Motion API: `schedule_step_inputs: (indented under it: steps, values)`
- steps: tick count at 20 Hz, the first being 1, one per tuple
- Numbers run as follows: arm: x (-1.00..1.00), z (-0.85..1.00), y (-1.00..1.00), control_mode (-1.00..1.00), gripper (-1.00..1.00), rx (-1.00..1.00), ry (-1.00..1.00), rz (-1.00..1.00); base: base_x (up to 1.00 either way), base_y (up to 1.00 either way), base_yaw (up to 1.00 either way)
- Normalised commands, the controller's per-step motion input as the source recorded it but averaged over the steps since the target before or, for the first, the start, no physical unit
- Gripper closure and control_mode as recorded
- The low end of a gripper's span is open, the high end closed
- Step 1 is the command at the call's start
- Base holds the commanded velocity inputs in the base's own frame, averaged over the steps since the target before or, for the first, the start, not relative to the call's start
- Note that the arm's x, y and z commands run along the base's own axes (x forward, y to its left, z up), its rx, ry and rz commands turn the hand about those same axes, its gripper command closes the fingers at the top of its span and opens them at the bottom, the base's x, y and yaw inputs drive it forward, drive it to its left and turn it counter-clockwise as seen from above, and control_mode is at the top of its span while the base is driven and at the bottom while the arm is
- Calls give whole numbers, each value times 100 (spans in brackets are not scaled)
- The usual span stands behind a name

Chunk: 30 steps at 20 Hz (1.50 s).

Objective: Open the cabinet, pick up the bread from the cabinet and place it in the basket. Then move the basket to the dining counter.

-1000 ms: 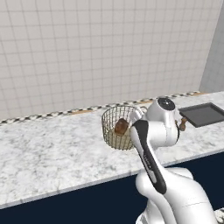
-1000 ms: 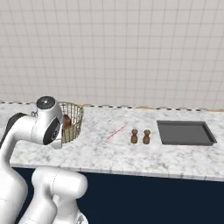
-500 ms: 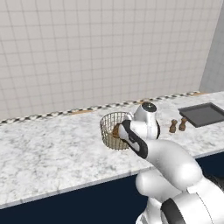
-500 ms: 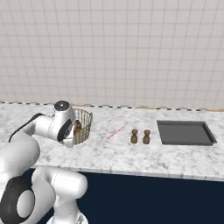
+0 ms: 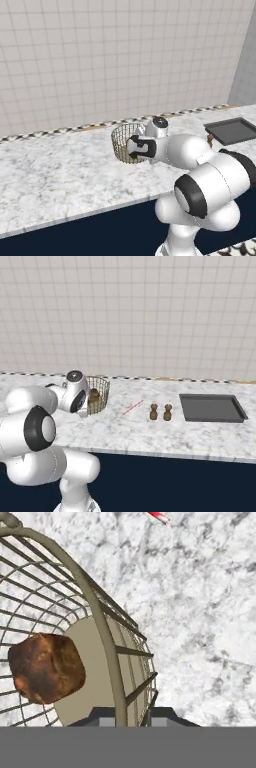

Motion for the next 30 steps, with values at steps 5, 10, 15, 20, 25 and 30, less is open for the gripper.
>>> schedule_step_inputs:
  steps: [5, 10, 15, 20, 25, 30]
  values:
    - [-34, -6, -23, -100, -100, 0, -3, 0, 0, 0, 0]
    - [-35, 70, -8, -100, -100, 0, -12, 5, 0, 0, 0]
    - [-90, 91, 1, -100, -100, -7, -8, 29, 0, 0, 0]
    - [-100, 63, 0, -100, -100, -34, -14, 50, 0, 0, 0]
    - [-100, 32, 0, -100, -100, -44, -26, 35, 0, 0, 0]
    - [-100, 29, -22, -100, -100, -33, -32, 23, 0, 0, 0]
